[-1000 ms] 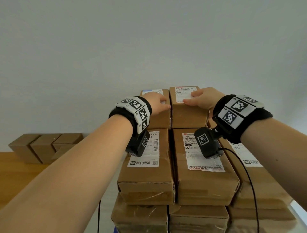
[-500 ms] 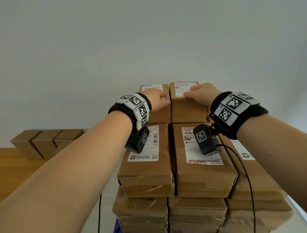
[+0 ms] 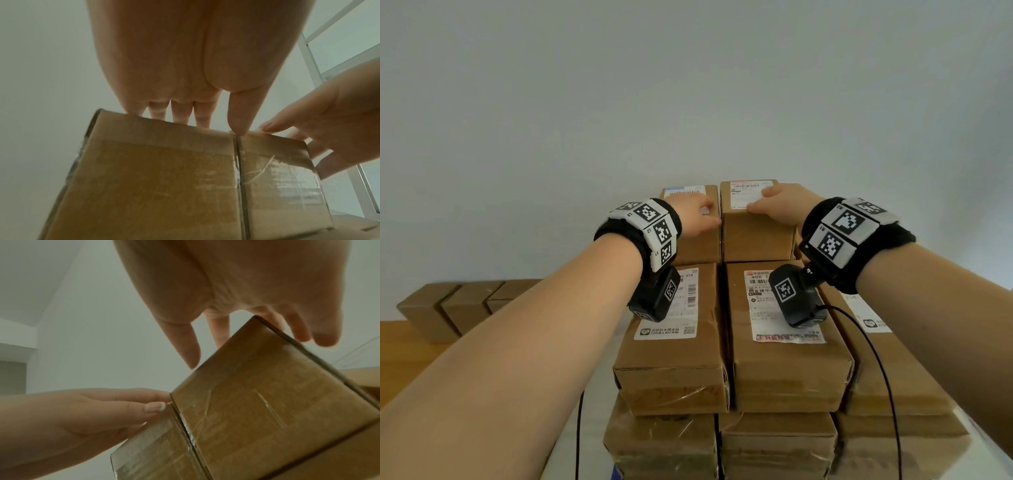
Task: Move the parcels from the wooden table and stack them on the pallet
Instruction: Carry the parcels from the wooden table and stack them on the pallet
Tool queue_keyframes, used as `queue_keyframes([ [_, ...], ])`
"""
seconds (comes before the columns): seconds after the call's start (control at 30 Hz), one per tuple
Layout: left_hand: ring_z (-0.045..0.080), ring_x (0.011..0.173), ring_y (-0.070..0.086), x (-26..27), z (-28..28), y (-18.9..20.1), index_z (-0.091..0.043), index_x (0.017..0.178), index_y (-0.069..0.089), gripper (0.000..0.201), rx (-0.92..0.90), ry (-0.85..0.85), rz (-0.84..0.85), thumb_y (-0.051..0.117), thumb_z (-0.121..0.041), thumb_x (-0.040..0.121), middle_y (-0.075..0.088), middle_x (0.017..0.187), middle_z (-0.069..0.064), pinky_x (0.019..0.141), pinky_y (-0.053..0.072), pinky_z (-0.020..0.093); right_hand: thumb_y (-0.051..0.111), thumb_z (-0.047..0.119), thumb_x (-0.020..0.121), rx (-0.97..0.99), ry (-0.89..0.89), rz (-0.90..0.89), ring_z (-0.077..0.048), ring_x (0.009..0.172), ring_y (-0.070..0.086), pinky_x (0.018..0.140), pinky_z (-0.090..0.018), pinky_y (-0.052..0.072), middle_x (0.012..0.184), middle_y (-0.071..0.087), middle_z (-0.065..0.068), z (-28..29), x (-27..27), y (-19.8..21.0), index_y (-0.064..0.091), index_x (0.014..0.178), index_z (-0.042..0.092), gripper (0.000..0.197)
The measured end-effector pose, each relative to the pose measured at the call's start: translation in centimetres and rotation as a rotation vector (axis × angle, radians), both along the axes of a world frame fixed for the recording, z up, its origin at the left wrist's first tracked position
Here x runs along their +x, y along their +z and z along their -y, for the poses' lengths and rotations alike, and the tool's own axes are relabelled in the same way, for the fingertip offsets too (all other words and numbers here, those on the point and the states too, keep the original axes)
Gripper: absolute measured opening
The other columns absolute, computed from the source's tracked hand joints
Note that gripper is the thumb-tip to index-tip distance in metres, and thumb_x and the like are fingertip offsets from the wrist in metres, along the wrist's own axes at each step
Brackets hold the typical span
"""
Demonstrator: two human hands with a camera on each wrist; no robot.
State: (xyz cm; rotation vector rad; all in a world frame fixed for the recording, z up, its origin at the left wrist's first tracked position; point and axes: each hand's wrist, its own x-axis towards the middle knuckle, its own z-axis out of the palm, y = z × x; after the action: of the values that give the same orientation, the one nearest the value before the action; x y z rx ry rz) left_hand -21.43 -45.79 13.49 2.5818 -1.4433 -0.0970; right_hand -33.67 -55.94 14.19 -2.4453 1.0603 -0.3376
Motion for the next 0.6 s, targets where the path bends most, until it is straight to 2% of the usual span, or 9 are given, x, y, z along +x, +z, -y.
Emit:
queue_keyframes([
  [0.1, 0.022, 0.136, 0.033, 0.0, -0.3, 0.2, -0.02, 0.144, 0.033, 0.052, -0.072, 0.007, 0.0, 0.043, -0.038, 0.096, 0.034, 0.15, 0.004, 0.109, 0.028, 0.033, 0.052, 0.033, 0.093, 0.01, -0.017, 0.1, -0.028, 0.128, 0.041, 0.102, -0.033, 0.033, 0.142, 0.043, -0.011, 0.2, -0.2, 0.0, 0.042, 0.139, 0.012, 0.052],
  [0.17, 0.021, 0.136, 0.034, -0.3, -0.8, 0.7, -0.019, 0.142, 0.036, 0.048, -0.161, -0.003, -0.017, 0.042, -0.033, 0.097, 0.036, 0.148, 0.004, 0.108, 0.027, 0.03, 0.056, 0.027, 0.09, 0.043, -0.011, 0.23, -0.025, 0.124, 0.046, 0.091, -0.026, 0.038, 0.14, 0.046, -0.01, 0.0, -0.4, 0.1, 0.046, 0.137, 0.013, 0.05],
  [0.27, 0.017, 0.133, 0.037, -0.5, -1.9, 1.9, -0.016, 0.139, 0.042, 0.041, -0.293, -0.017, -0.037, 0.04, -0.026, 0.099, 0.042, 0.145, 0.002, 0.104, 0.027, 0.025, 0.053, 0.019, 0.091, 0.052, 0.06, 0.382, -0.02, 0.122, 0.048, 0.09, -0.024, 0.037, 0.135, 0.051, -0.007, -0.7, -0.3, 0.7, 0.05, 0.133, 0.01, 0.043],
  [0.33, 0.015, 0.131, 0.039, -0.6, -2.9, 2.4, -0.017, 0.136, 0.045, 0.039, -0.37, -0.001, -0.047, 0.04, -0.024, 0.099, 0.045, 0.142, 0.0, 0.102, 0.027, 0.022, 0.053, 0.017, 0.091, 0.085, 0.113, 0.47, -0.017, 0.112, 0.053, 0.086, -0.023, 0.038, 0.129, 0.056, -0.005, -1.4, 0.0, 1.3, 0.054, 0.129, 0.011, 0.038],
  [0.43, 0.012, 0.128, 0.042, -0.9, -4.9, 2.6, -0.019, 0.134, 0.048, 0.037, -0.473, 0.046, -0.066, 0.04, -0.024, 0.098, 0.049, 0.139, -0.003, 0.096, 0.027, 0.018, 0.054, 0.012, 0.089, 0.238, 0.164, 0.607, -0.014, 0.091, 0.062, 0.075, -0.023, 0.05, 0.109, 0.065, -0.002, -2.6, 0.6, 1.8, 0.063, 0.114, 0.014, 0.026],
  [0.5, 0.011, 0.125, 0.045, -1.1, -6.4, 2.5, -0.019, 0.133, 0.05, 0.036, -0.532, 0.093, -0.074, 0.04, -0.023, 0.098, 0.051, 0.136, -0.003, 0.095, 0.028, 0.017, 0.054, 0.007, 0.089, 0.388, 0.205, 0.656, -0.012, 0.08, 0.067, 0.072, -0.023, 0.055, 0.098, 0.067, -0.003, -3.4, 1.1, 1.8, 0.064, 0.107, 0.014, 0.021],
  [0.6, 0.008, 0.118, 0.049, -1.3, -8.8, 1.9, -0.02, 0.128, 0.055, 0.033, -0.622, 0.195, -0.078, 0.042, -0.02, 0.098, 0.056, 0.13, -0.004, 0.091, 0.031, 0.012, 0.053, 0.004, 0.09, 0.544, 0.285, 0.678, -0.016, 0.077, 0.068, 0.072, -0.026, 0.057, 0.091, 0.069, -0.006, -5.0, 1.8, 1.3, 0.065, 0.1, 0.012, 0.017],
])
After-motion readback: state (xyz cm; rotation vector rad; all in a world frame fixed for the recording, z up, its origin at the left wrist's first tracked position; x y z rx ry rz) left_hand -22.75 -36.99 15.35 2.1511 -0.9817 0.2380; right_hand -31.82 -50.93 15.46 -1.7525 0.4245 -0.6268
